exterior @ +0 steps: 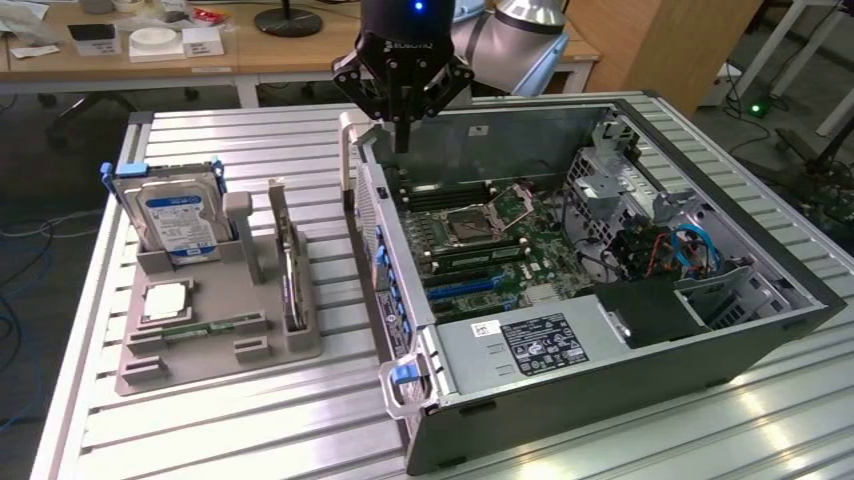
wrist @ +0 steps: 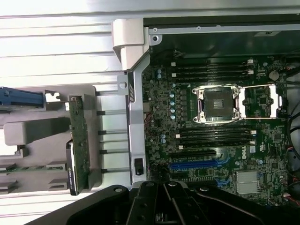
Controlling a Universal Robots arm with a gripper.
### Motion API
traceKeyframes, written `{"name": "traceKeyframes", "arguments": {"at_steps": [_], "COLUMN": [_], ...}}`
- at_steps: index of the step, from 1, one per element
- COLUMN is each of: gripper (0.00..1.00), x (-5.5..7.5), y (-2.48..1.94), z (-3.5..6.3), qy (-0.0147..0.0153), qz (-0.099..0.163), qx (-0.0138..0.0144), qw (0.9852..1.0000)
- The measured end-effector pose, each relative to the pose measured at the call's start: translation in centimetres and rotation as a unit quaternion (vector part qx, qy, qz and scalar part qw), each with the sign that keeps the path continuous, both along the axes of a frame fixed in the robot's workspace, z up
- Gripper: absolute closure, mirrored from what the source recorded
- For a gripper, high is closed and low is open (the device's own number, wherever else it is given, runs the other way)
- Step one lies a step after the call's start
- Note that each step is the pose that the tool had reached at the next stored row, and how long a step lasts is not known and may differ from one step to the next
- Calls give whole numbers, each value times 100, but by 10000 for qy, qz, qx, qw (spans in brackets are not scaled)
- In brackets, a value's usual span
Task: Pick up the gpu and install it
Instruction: 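Reach for the gpu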
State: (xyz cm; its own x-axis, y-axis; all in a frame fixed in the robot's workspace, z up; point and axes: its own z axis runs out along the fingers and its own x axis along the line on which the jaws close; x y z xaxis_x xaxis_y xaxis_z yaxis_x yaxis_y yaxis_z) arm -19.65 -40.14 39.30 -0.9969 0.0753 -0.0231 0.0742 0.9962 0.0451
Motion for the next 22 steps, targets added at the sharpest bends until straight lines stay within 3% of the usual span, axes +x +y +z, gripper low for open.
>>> {"name": "traceKeyframes", "arguments": {"at_steps": [14,22], "gripper": [89,89], "x": [-79,-195], "y": [-7,-8], "z": [-1,-1], "qy": [1,1], "qz": [0,0], "qx": [0,0], "qw": [10000,10000]}}
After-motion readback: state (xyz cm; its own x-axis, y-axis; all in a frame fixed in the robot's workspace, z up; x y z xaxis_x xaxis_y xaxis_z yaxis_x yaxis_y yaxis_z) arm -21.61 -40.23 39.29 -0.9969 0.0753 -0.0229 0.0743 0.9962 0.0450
